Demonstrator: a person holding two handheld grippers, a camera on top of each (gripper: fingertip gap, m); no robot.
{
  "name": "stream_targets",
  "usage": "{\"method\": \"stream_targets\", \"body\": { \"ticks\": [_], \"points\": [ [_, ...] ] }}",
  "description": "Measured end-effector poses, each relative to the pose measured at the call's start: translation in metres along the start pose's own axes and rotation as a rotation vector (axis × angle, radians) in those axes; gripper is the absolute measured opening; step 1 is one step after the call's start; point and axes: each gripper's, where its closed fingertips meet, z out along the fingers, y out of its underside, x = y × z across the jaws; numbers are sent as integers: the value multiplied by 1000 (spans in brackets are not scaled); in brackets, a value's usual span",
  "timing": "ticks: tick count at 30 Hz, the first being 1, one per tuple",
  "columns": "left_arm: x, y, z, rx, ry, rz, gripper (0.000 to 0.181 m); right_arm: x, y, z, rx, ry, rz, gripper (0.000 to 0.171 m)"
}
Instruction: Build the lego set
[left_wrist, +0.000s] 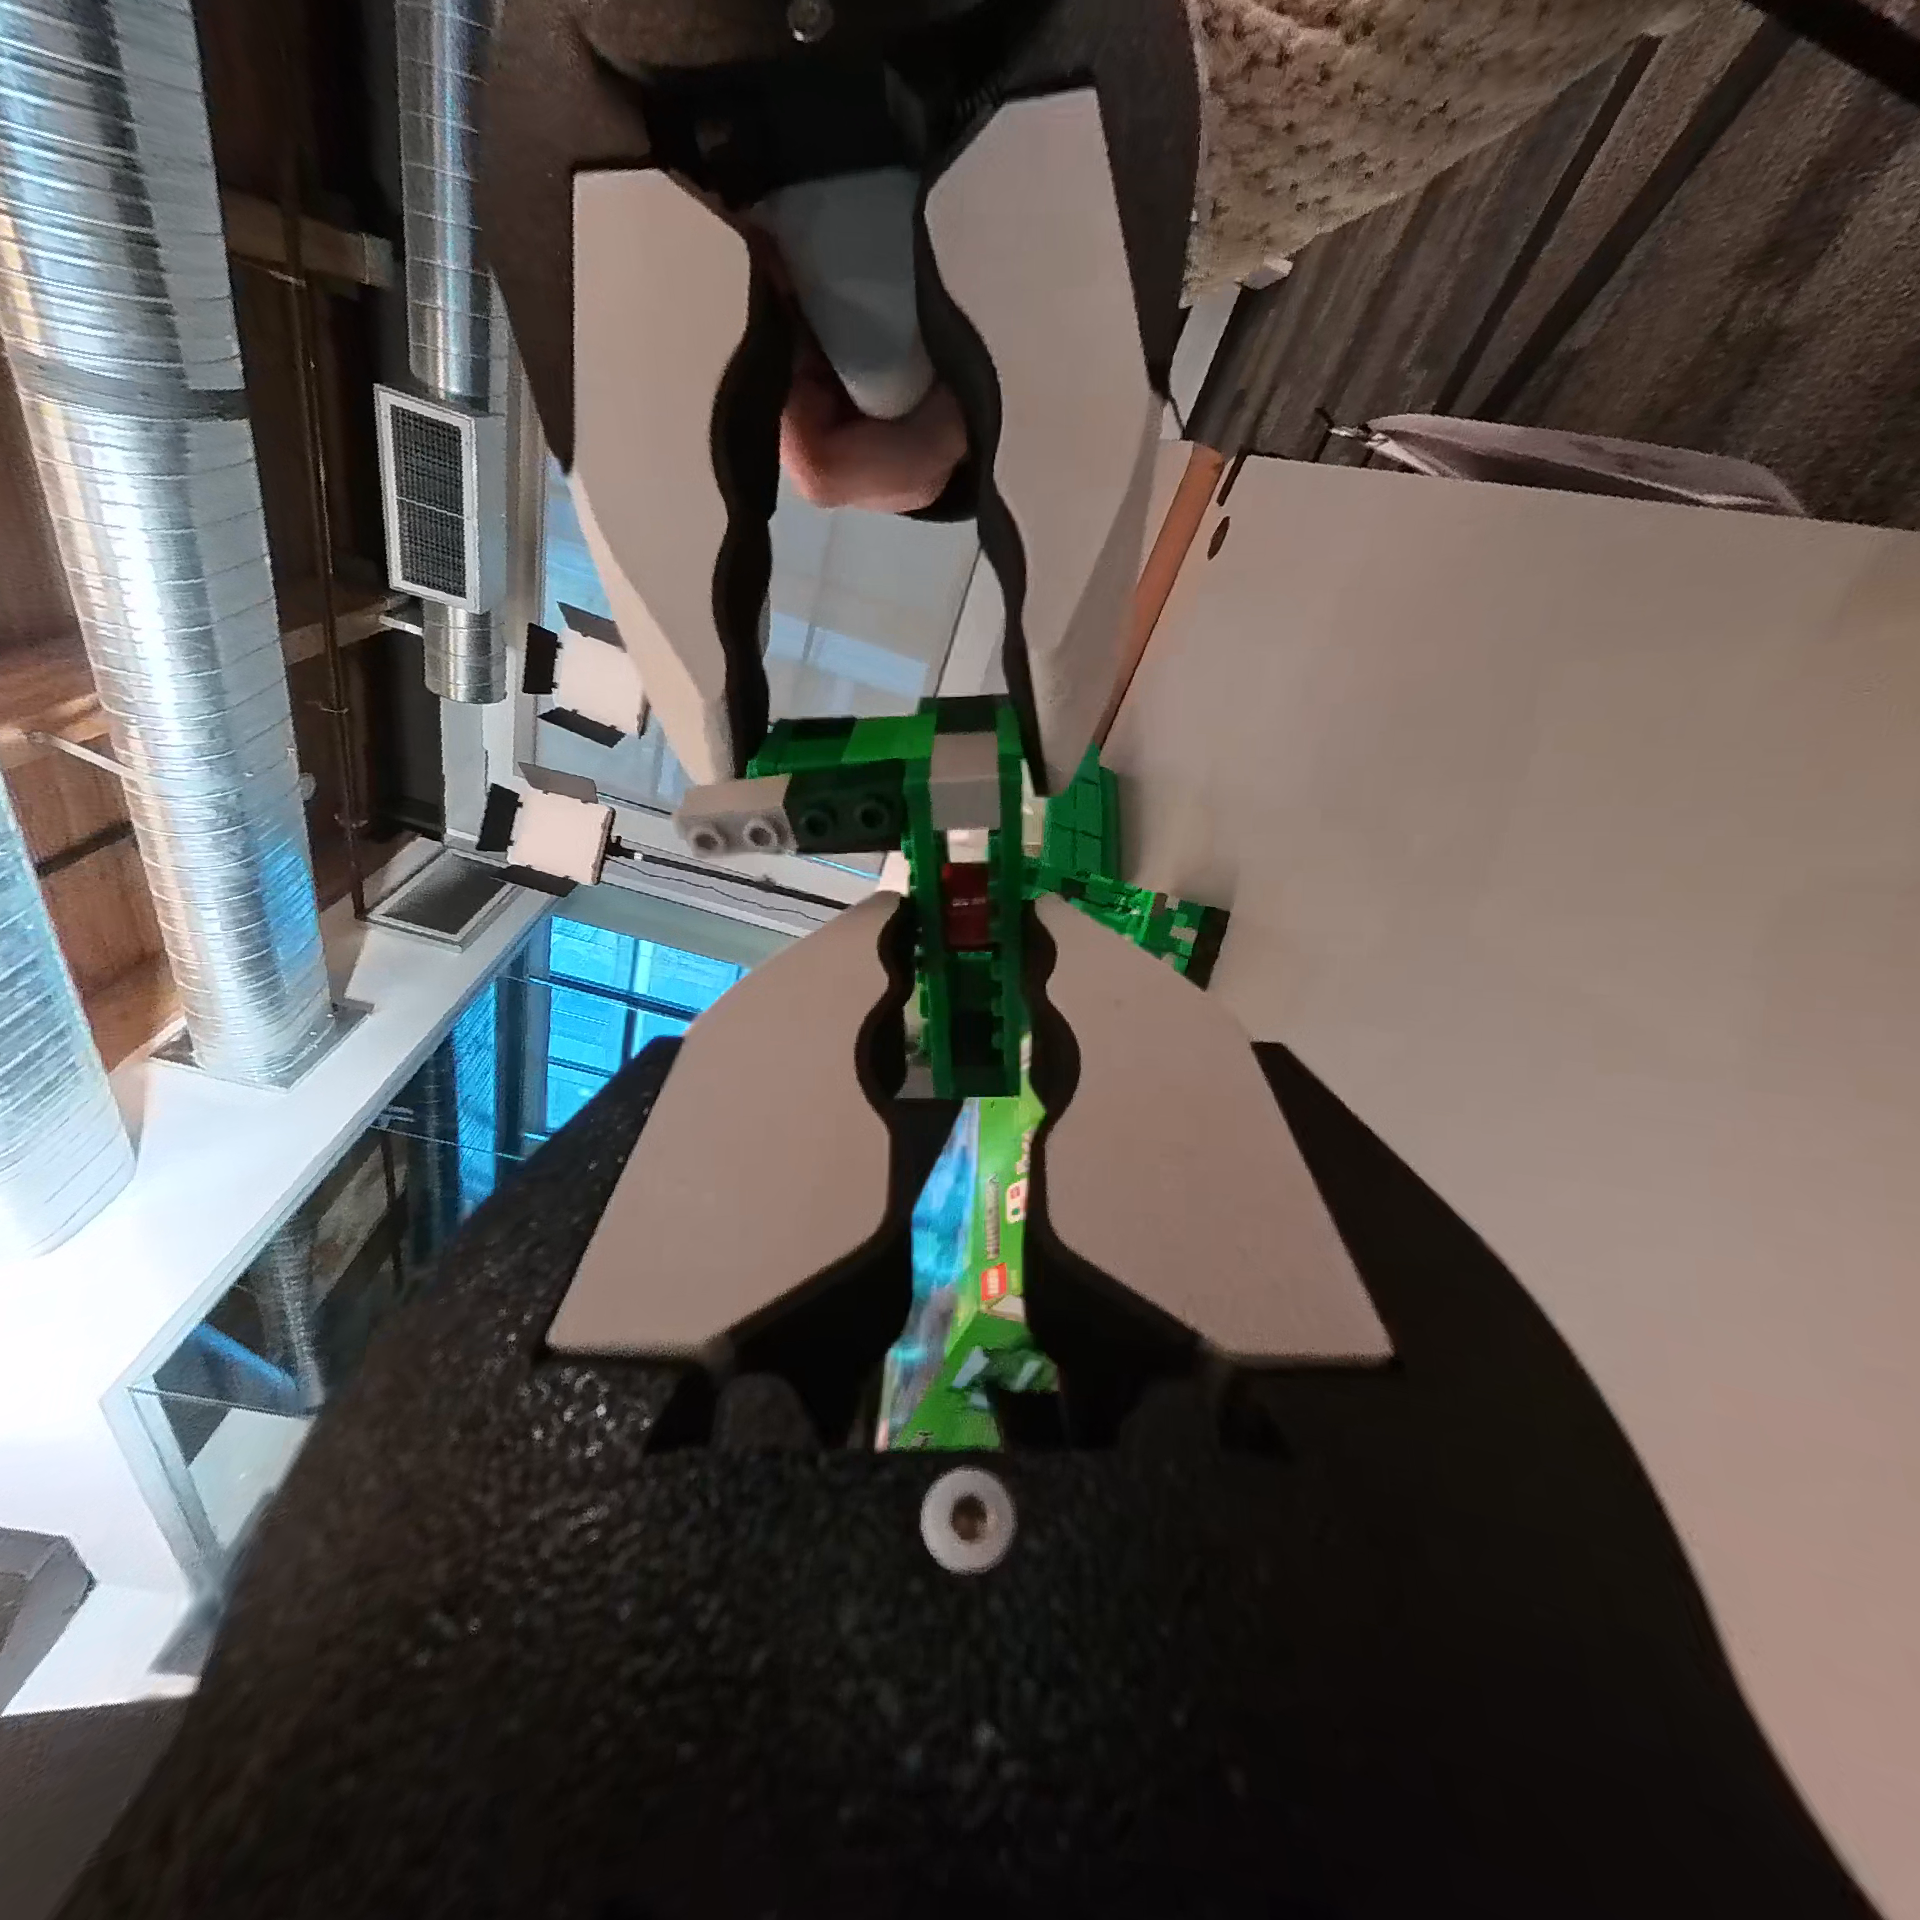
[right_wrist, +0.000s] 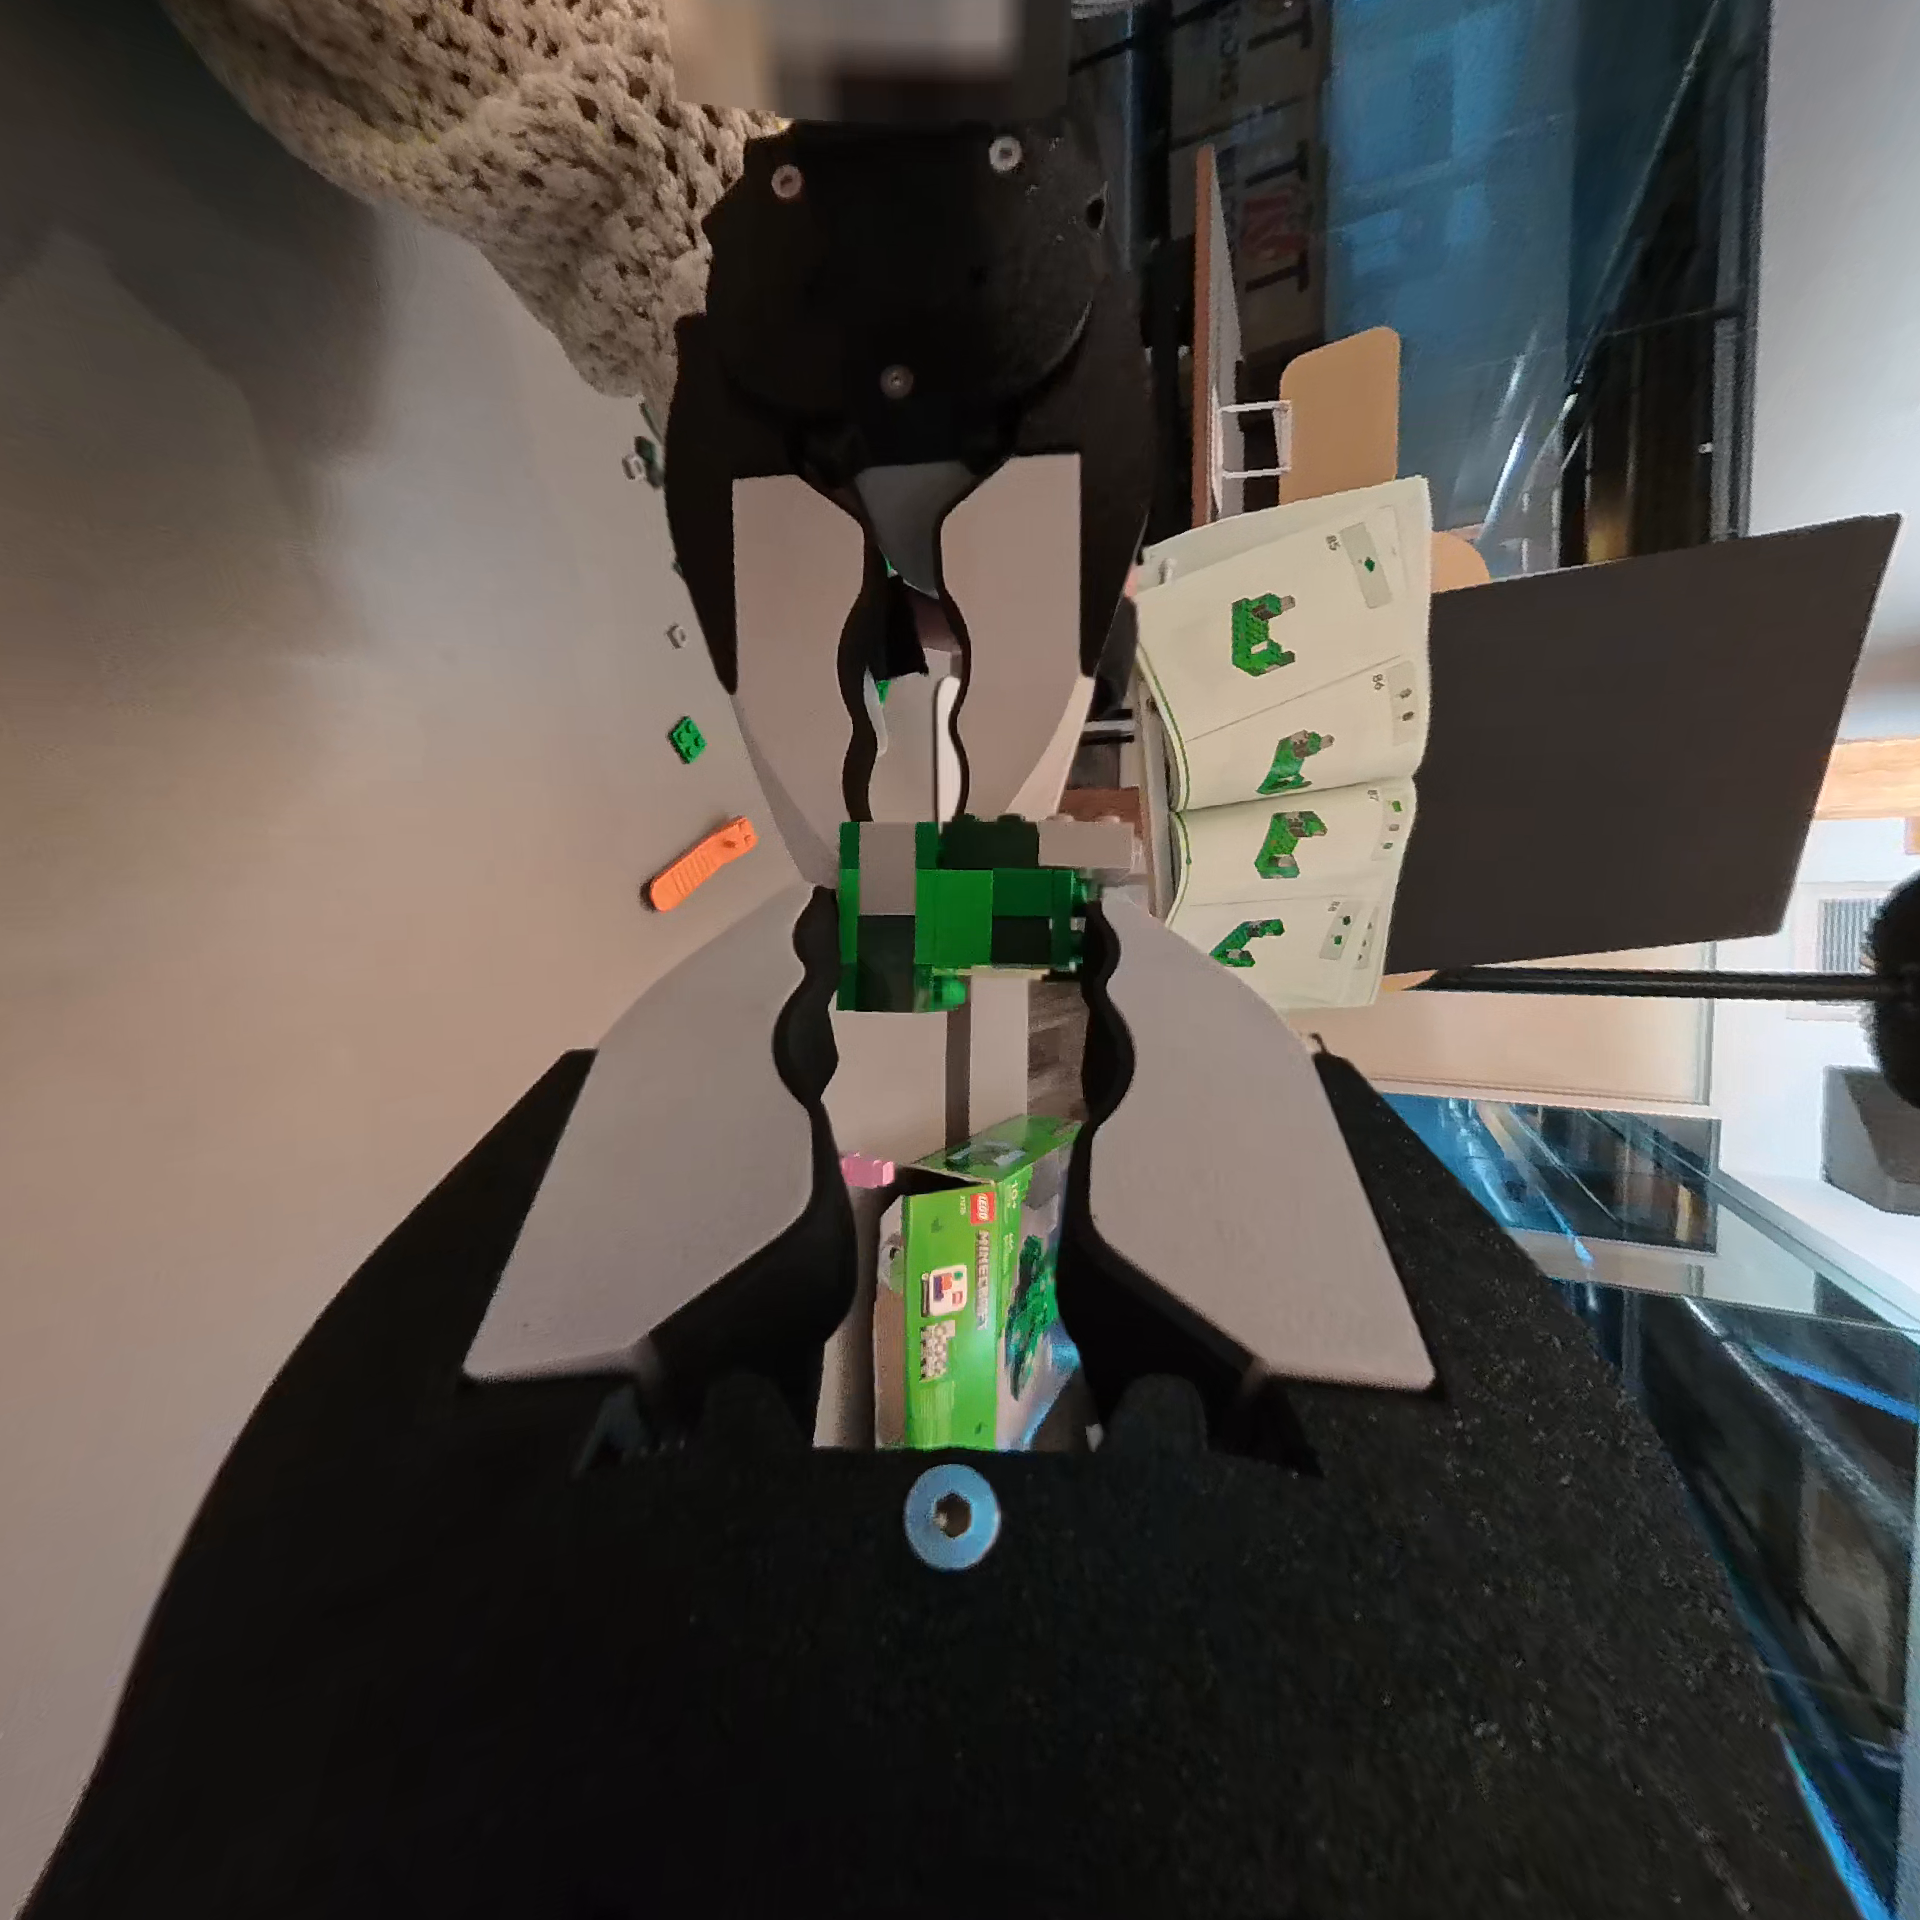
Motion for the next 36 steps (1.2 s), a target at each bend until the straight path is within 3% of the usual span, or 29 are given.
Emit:
{"method": "stream_targets", "body": {
  "ticks": [4,30,36],
  "points": [
    [0,1,0,-16,-4,40,19,1,1,1,-6,1,26,52],
    [11,4,5,-41,31,75,19,-12,10,3,-73,-57,-50,44],
    [10,11,7,-53,29,9,36,-2,20,2,-105,-20,-3,44]
  ]
}}
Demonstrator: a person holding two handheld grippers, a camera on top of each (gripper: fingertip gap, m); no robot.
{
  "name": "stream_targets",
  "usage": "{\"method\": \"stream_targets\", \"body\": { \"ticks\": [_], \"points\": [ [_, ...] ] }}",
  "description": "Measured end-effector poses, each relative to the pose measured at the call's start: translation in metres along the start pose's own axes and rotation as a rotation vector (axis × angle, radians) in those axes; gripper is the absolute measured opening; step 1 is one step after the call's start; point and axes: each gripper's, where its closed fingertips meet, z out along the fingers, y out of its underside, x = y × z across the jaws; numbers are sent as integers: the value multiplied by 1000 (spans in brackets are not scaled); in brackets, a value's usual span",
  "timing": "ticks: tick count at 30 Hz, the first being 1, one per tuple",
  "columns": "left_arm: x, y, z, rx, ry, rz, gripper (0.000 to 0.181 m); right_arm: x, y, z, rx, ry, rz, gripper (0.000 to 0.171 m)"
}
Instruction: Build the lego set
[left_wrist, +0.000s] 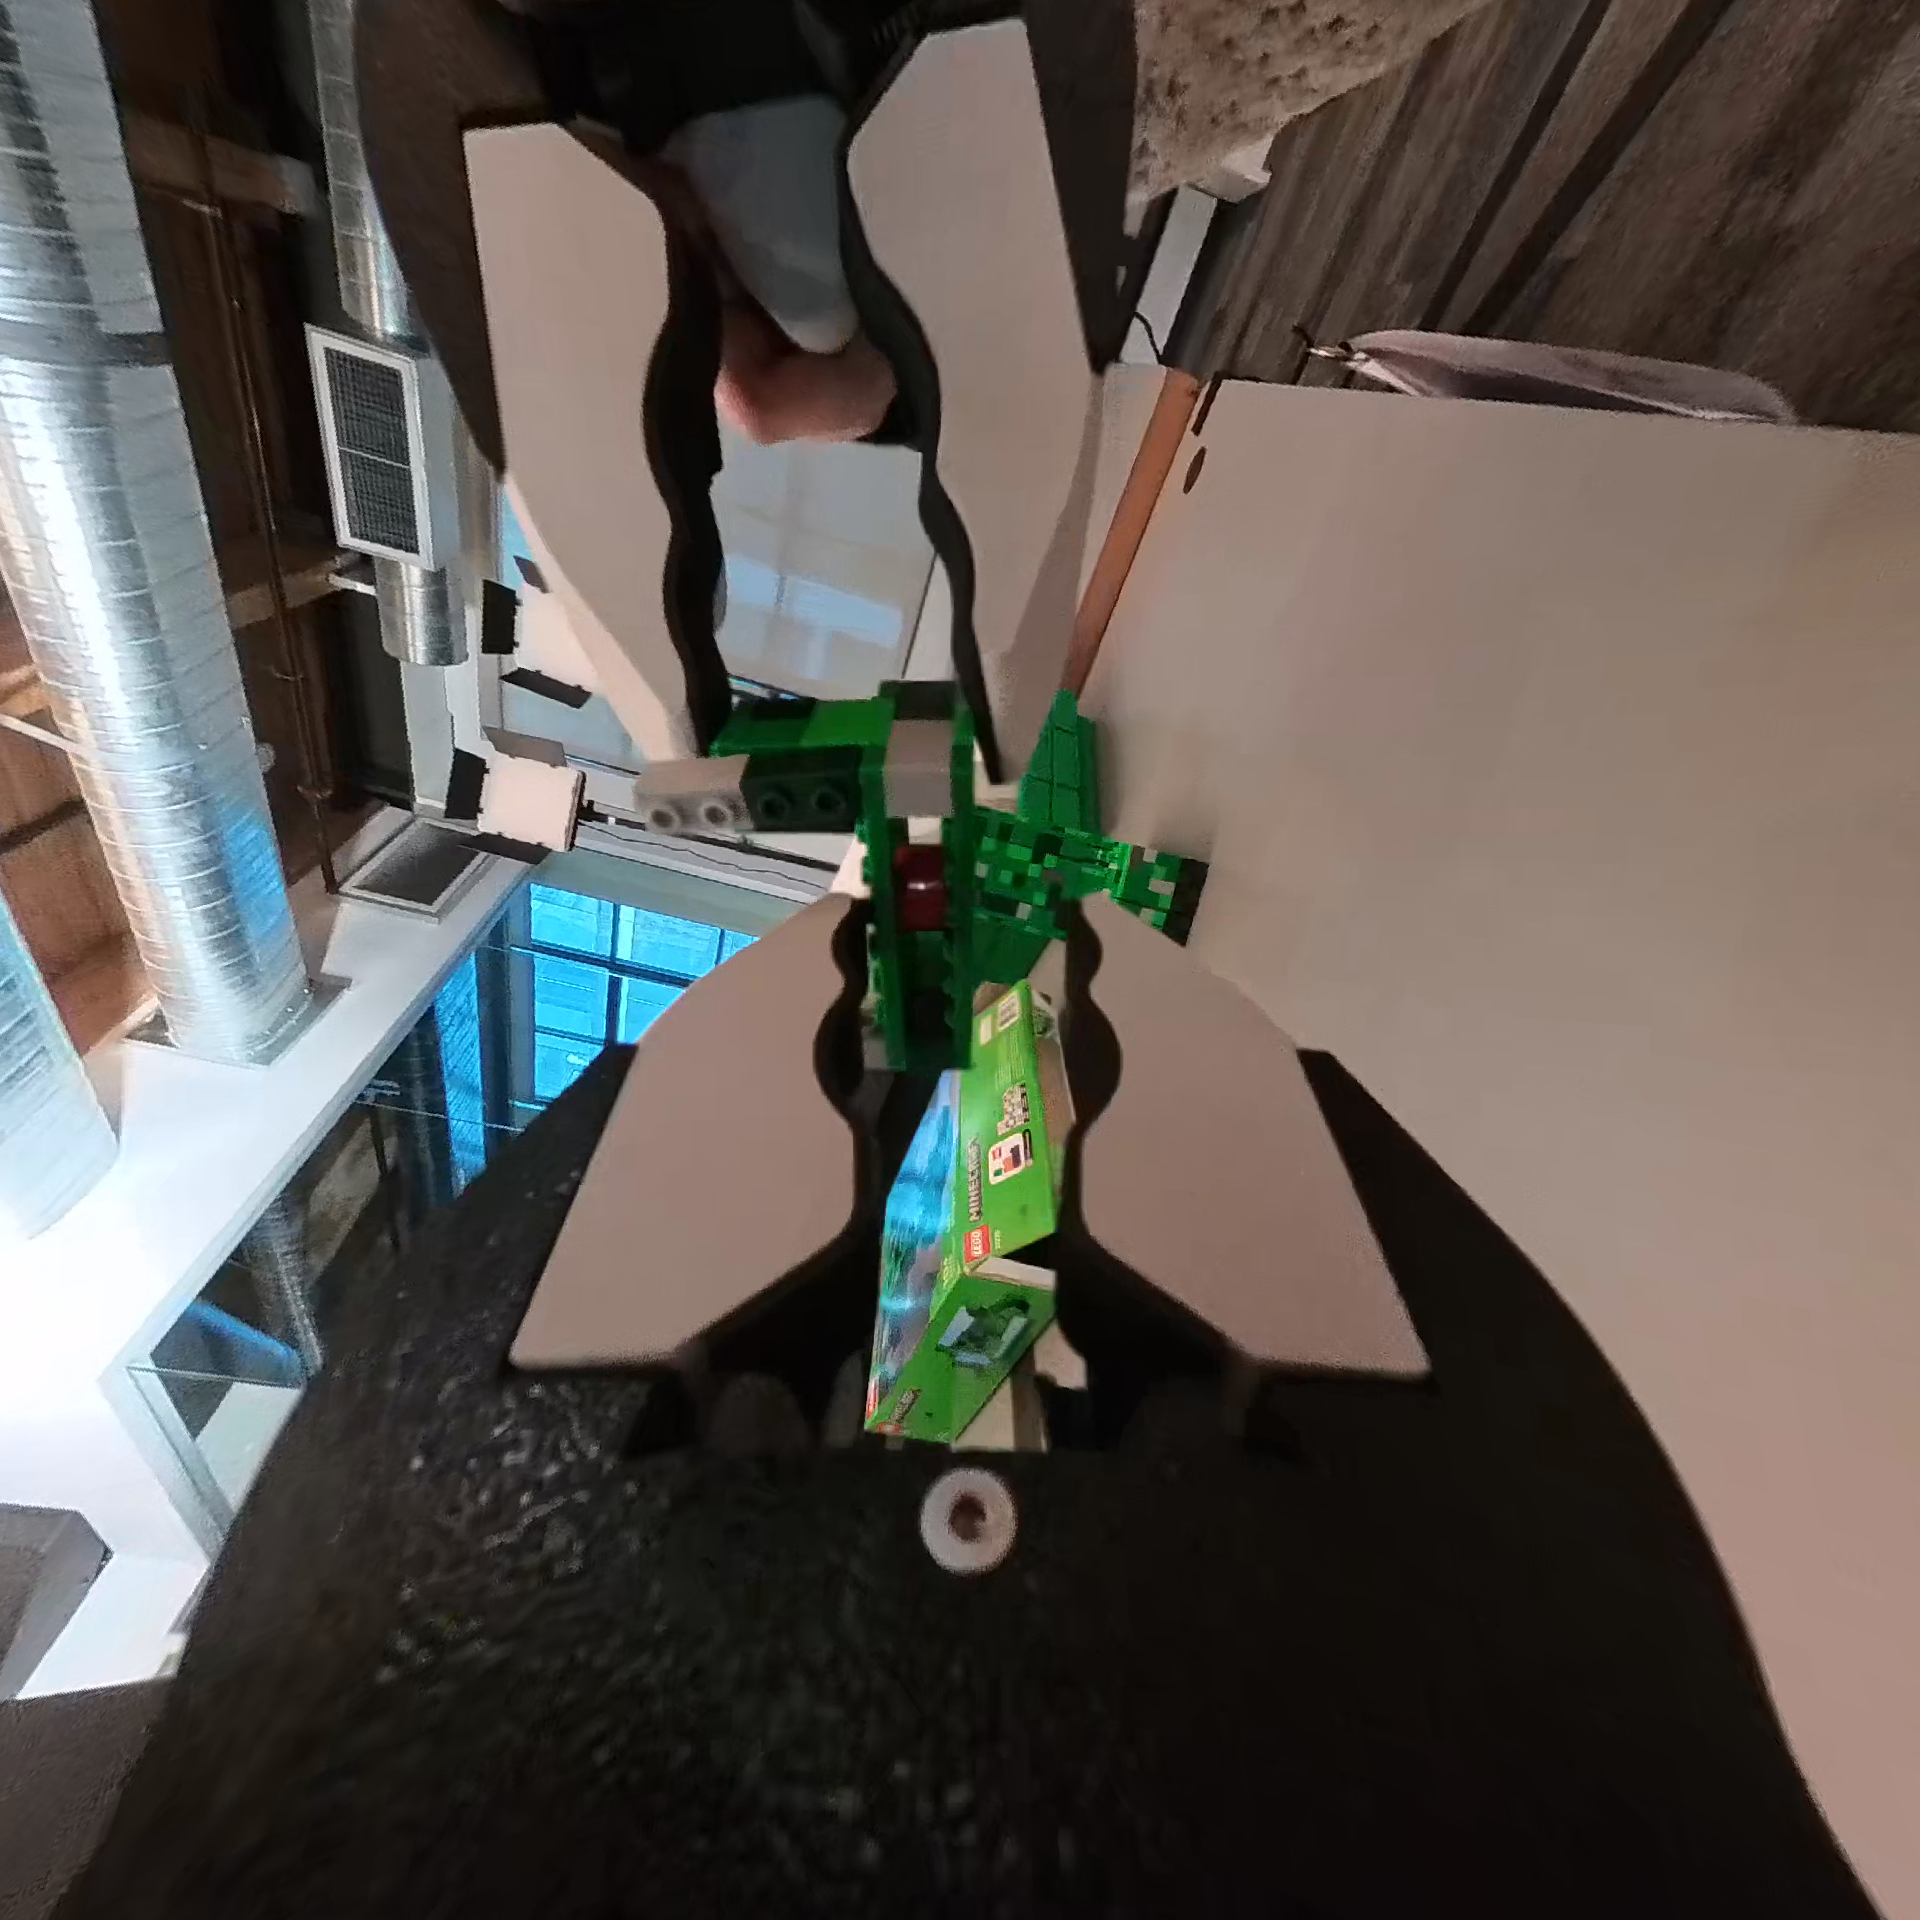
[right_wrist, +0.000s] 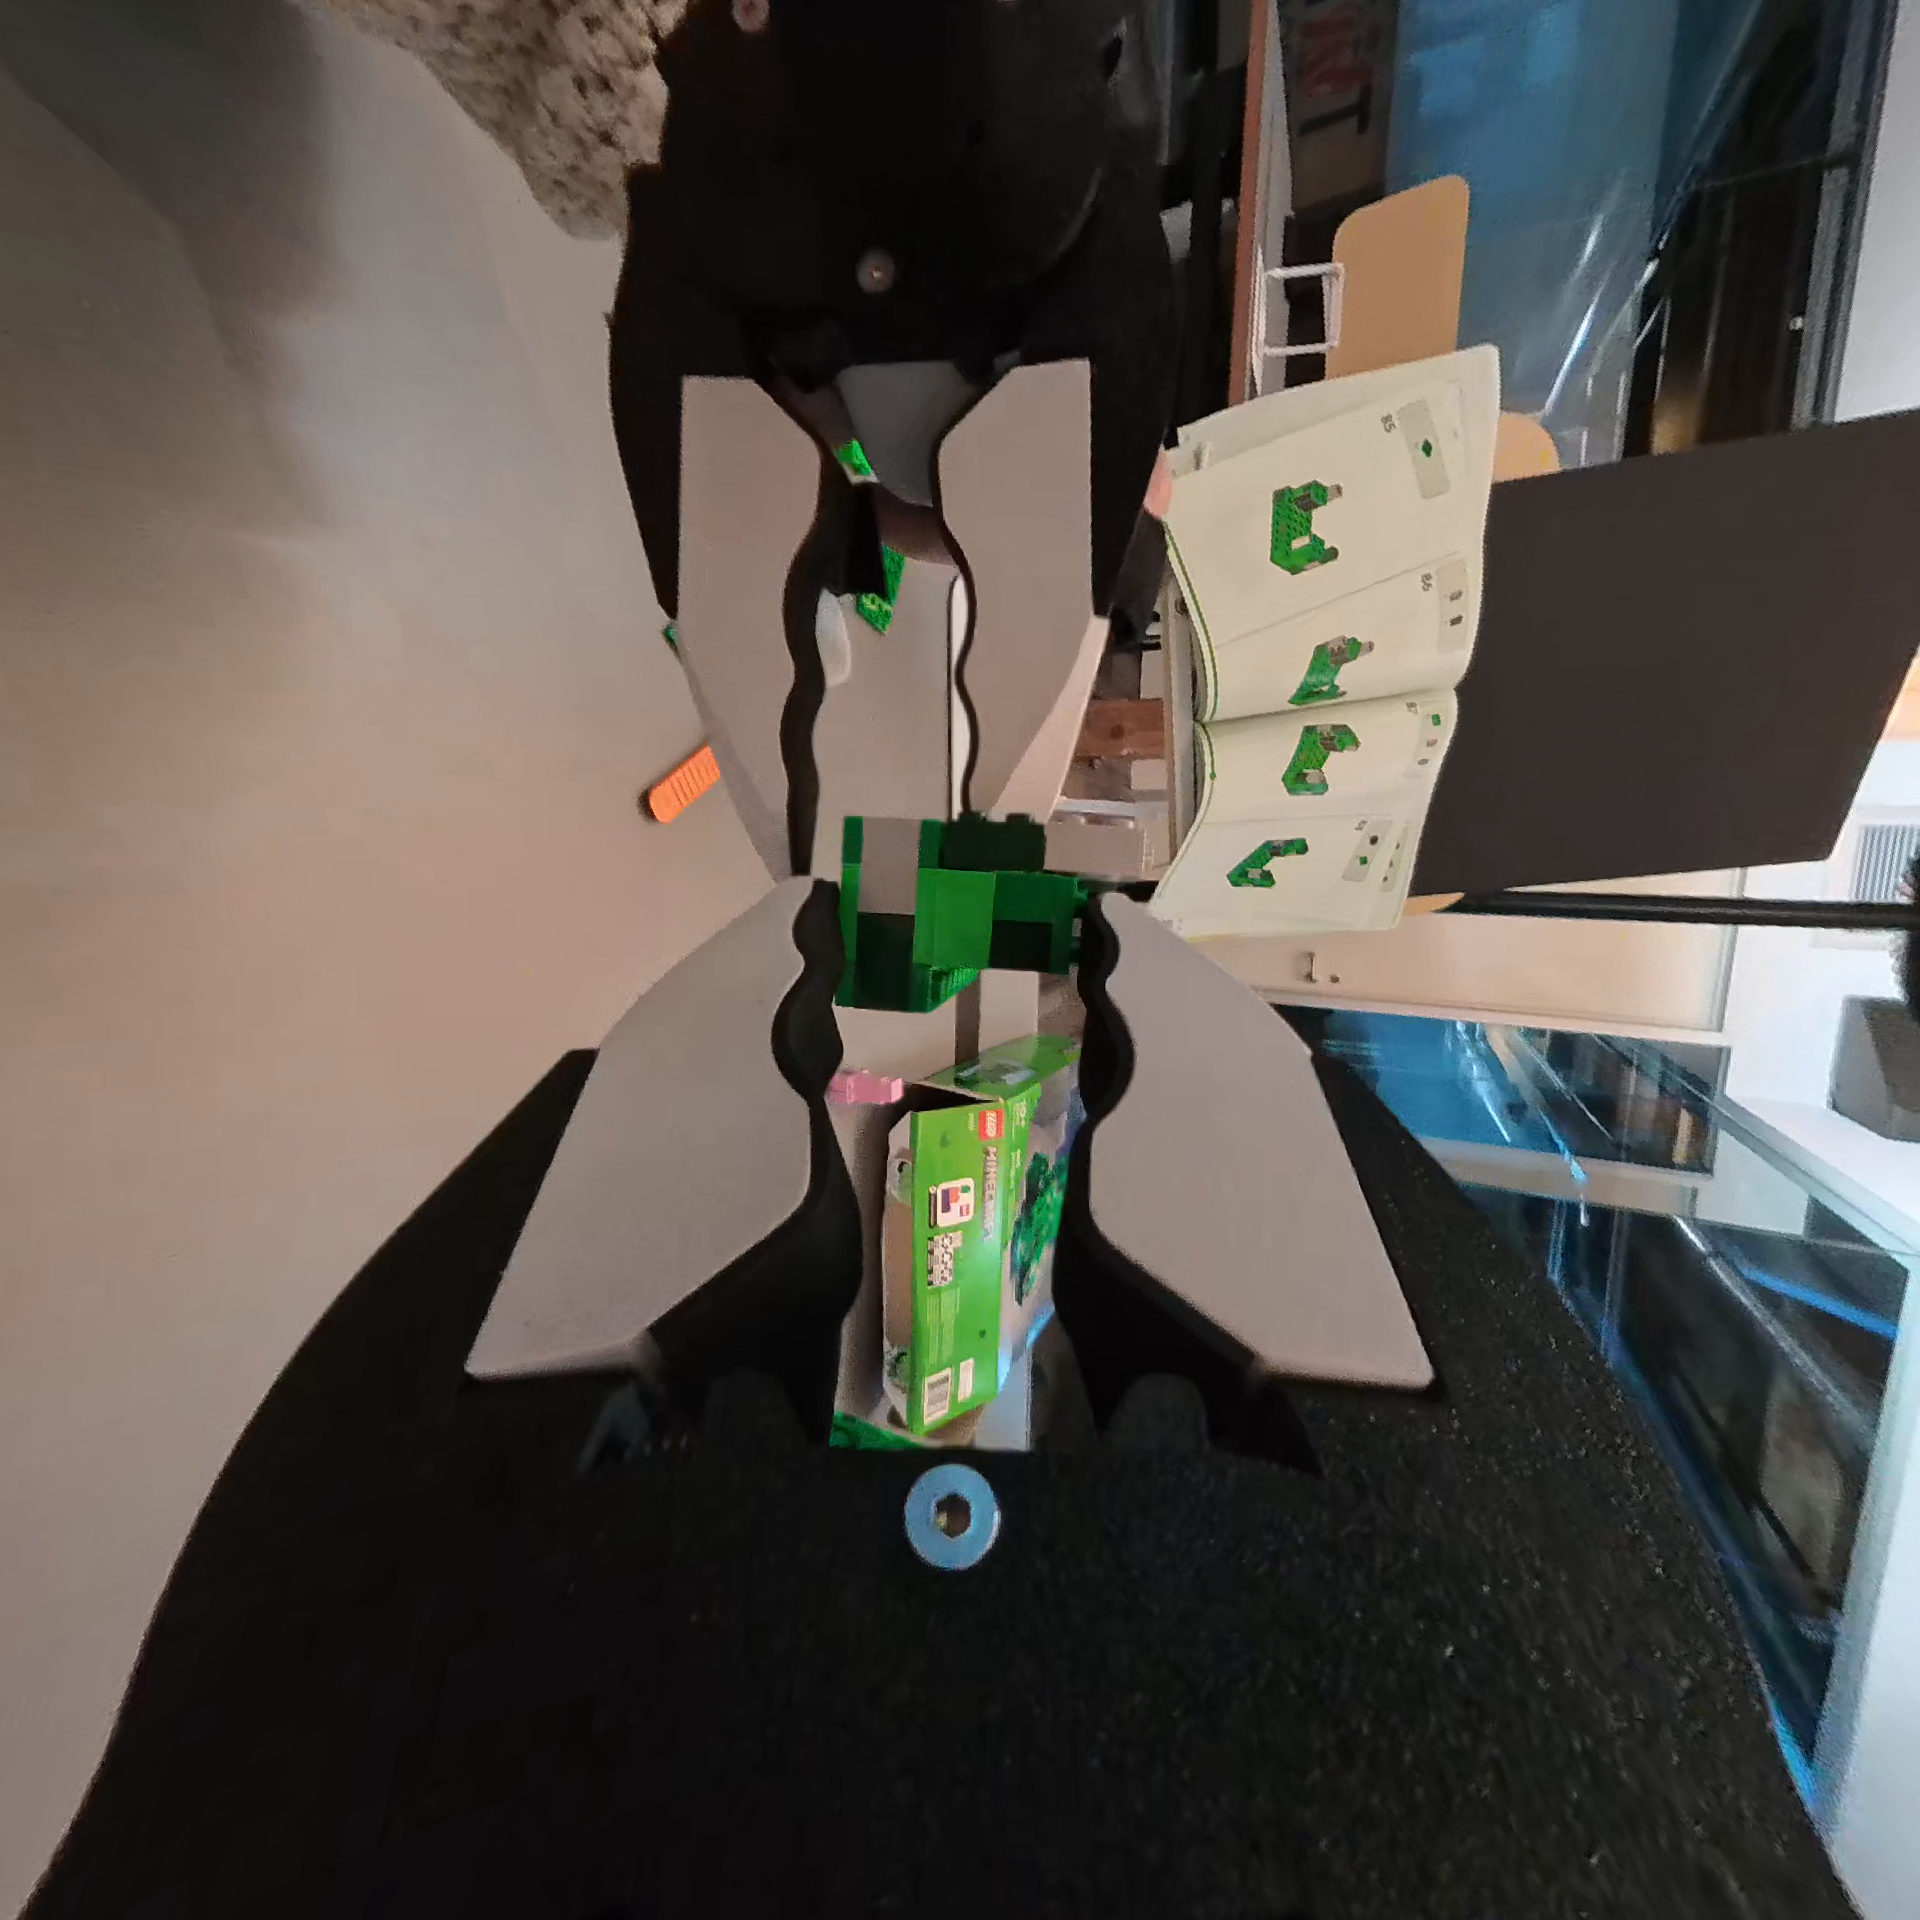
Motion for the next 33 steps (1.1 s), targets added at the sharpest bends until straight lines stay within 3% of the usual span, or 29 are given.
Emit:
{"method": "stream_targets", "body": {
  "ticks": [4,9,20,33],
  "points": [
    [-11,3,-3,14,-64,-47,46,2,4,-1,-18,-7,16,44],
    [-23,-6,-6,46,-121,-98,71,-5,6,0,-33,-36,14,44],
    [-12,-22,-7,61,-57,-60,54,-12,0,3,-38,-62,-20,44],
    [-12,-25,-11,85,-72,-8,53,-13,-3,2,-39,-57,-46,44]
  ]
}}
